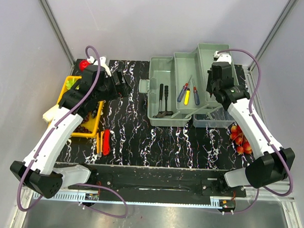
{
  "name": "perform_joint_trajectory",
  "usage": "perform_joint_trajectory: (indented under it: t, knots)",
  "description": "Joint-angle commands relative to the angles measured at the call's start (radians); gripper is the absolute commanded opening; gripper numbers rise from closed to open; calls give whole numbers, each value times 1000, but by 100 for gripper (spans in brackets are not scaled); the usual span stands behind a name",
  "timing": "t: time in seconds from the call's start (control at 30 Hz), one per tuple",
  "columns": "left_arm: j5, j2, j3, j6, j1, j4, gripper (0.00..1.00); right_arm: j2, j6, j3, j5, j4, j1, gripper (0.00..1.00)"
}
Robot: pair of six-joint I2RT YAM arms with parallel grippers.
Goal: Pack the tool kit
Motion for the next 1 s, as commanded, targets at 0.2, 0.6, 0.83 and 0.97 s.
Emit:
perform_joint_trajectory:
  t: [0.2,0.6,0.83,0.97]
  knots:
    - [-5,-9,-17,22,21,25,93,-16,-184,-25,-48,4,-21,8]
    - [-8,-15,-40,13,26,23,93,24,-137,-43,-105,28,-23,24]
    - [-20,-23,-38,8,34,23,93,33,-51,13,-71,-29,-26,54]
    - [-24,-30,-37,13,43,16,93,-4,-31,38,-44,-36,-26,64]
